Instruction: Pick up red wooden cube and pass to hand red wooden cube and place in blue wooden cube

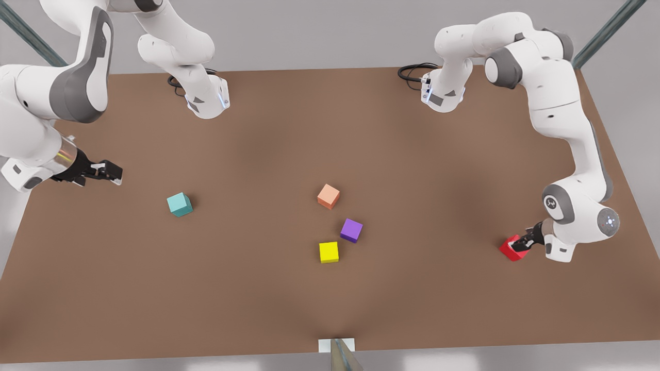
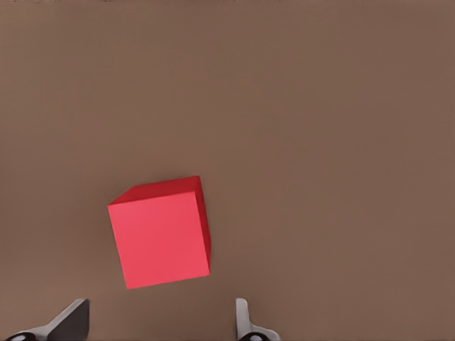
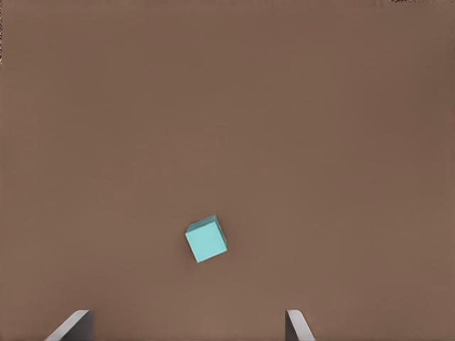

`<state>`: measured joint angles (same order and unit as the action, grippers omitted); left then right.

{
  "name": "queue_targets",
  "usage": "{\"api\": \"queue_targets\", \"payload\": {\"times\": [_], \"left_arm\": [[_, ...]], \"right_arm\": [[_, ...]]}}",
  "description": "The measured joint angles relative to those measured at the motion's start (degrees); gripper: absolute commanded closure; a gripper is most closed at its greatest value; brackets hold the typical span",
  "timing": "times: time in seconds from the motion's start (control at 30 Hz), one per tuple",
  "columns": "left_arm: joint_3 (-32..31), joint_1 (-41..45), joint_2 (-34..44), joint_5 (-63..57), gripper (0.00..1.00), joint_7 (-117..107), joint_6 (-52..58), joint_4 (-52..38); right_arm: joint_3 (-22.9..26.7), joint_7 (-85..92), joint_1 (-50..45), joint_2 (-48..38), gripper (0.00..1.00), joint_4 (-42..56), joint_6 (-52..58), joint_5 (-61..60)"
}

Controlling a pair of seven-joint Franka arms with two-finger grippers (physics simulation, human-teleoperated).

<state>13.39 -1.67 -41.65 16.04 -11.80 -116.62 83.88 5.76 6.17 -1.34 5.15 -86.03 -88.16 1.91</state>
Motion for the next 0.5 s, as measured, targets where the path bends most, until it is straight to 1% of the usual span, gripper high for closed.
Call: {"api": "queue_targets", "payload": {"times": [0.17, 0.5], "left_arm": [[0.09, -0.26, -3.08, -0.45, 0.0, -1.56, -2.36, -2.7], [0.22, -1.04, -6.06, -0.74, 0.0, -4.36, -4.49, -2.82]], "right_arm": [[0.0, 0.18, -0.31, 0.01, 0.0, -0.16, -0.3, -0.07], [-0.09, 0.43, -0.26, 0.35, 0.0, -0.22, -0.77, 0.06]]}}
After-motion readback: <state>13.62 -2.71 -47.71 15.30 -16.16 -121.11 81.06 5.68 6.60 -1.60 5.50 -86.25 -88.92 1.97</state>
